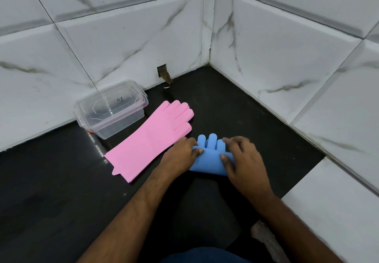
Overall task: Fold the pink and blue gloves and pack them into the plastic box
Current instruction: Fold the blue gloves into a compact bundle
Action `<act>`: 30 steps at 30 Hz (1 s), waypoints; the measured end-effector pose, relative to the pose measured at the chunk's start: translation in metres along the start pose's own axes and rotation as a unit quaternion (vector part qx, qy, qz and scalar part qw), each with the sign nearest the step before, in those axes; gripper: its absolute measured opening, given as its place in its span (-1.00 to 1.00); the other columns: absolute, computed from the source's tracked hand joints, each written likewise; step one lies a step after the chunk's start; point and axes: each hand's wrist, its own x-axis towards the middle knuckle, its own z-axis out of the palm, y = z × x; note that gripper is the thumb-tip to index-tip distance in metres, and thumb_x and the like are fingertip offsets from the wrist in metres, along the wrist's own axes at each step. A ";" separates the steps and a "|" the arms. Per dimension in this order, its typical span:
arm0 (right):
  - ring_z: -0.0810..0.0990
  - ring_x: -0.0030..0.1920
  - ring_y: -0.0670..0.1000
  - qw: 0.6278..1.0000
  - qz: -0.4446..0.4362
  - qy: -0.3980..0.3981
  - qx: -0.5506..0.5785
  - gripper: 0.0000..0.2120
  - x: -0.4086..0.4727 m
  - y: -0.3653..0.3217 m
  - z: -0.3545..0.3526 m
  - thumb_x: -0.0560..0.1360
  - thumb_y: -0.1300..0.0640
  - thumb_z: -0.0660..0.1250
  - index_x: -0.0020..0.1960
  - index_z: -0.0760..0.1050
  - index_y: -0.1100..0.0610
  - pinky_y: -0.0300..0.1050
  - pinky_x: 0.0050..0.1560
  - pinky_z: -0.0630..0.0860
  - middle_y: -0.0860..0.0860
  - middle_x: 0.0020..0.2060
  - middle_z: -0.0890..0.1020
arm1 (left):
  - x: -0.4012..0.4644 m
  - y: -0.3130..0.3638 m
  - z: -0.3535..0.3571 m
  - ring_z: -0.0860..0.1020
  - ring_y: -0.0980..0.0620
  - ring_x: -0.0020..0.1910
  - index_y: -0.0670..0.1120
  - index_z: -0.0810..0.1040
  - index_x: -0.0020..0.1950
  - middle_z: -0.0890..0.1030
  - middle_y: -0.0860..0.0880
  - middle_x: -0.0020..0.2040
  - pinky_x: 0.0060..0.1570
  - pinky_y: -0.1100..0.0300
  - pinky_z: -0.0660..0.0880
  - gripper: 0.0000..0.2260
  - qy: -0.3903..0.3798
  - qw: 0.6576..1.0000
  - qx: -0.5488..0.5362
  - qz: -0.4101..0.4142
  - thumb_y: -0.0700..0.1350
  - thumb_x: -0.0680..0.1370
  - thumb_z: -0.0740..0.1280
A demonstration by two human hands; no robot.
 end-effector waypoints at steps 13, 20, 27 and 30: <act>0.49 0.22 -0.07 0.994 0.012 -0.078 0.070 -0.63 -0.005 0.007 0.024 0.66 -0.06 0.17 0.45 0.41 -0.16 -0.01 0.21 0.41 -0.15 0.29 0.47 | -0.004 0.003 0.023 0.47 -0.06 0.22 0.05 0.43 0.35 0.47 -0.04 0.29 0.17 0.03 0.49 -0.58 0.152 0.986 0.059 0.029 0.09 0.54 0.43; 0.50 0.16 -0.15 0.952 0.146 -0.083 0.256 -0.34 0.013 0.015 0.019 0.50 0.09 0.49 0.52 0.30 -0.07 -0.21 0.20 0.47 -0.04 0.35 0.34 | 0.021 0.000 0.013 0.42 -0.11 0.45 -0.11 0.26 0.59 0.43 -0.12 0.51 0.42 -0.01 0.36 -0.32 0.019 0.999 -0.024 -0.011 0.02 0.55 0.46; 0.60 0.09 -0.12 0.872 0.224 -0.242 0.362 -0.18 0.050 0.020 0.005 0.35 0.20 0.59 0.52 0.33 -0.07 -0.23 0.00 0.61 -0.08 0.28 0.55 | 0.029 -0.004 -0.010 0.58 -0.02 0.13 -0.13 0.51 0.37 0.61 -0.07 0.19 0.20 0.03 0.55 -0.55 -0.096 0.989 -0.109 -0.023 -0.02 0.53 0.50; 0.68 0.11 0.08 0.863 0.219 -0.290 0.351 -0.43 0.061 0.021 -0.003 0.27 0.19 0.64 0.23 0.56 -0.01 0.16 0.20 0.61 0.06 0.08 0.69 | 0.023 -0.003 -0.017 0.60 -0.03 0.17 -0.13 0.59 0.26 0.63 -0.07 0.18 0.24 0.03 0.57 -0.70 -0.127 0.976 -0.175 0.003 -0.14 0.55 0.48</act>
